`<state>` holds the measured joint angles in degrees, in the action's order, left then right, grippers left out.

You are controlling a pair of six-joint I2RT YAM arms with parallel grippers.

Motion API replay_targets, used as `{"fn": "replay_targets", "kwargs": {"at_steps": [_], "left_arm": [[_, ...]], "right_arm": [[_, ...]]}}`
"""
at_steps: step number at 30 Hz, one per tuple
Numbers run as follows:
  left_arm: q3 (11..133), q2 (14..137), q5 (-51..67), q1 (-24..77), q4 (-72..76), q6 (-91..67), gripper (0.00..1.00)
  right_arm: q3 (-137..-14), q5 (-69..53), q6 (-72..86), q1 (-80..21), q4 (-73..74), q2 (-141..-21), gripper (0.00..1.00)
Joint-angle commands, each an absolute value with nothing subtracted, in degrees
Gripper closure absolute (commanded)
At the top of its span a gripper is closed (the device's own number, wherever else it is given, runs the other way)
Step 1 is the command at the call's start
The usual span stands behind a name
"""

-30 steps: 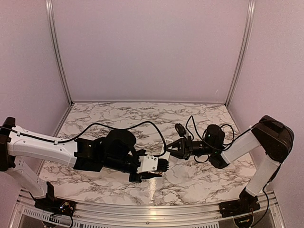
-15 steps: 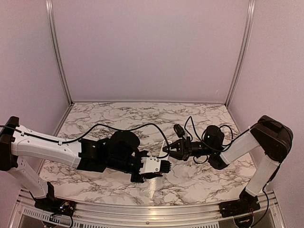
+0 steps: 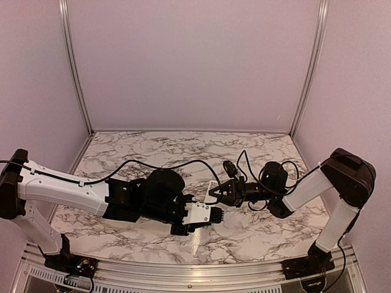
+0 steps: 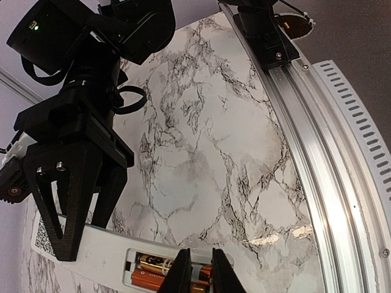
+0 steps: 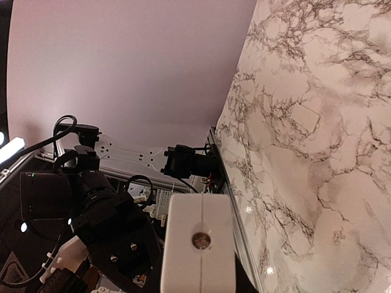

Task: Load the batteries into the remote control
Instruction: Load the battery into the battery compartment.

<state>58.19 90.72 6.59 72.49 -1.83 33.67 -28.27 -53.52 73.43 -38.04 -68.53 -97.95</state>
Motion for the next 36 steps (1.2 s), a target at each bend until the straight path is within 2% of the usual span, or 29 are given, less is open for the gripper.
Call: {"fn": "replay_targets", "kwargs": {"at_steps": [1,19,28,32,36], "left_arm": [[58.9,93.1,3.9,72.4,-4.9,33.2,0.88],[55.9,93.4,9.9,68.7,-1.8,32.0,0.93],[56.4,93.1,10.4,67.8,-2.5,31.5,0.93],[57.3,90.5,8.9,69.7,-2.7,32.1,0.83],[56.0,85.0,8.2,71.0,0.3,30.2,0.63]], "right_arm": [[-30.1,-54.4,74.8,-38.8,-72.5,-97.5,1.0],[-32.1,-57.9,79.5,-41.6,-81.4,-96.9,1.0],[-32.0,-57.9,78.7,-42.1,-80.7,-97.1,1.0],[-31.8,-56.6,75.4,-41.6,-75.9,-97.4,1.0],[-31.8,-55.5,71.6,-40.1,-70.6,-96.8,1.0]]}}
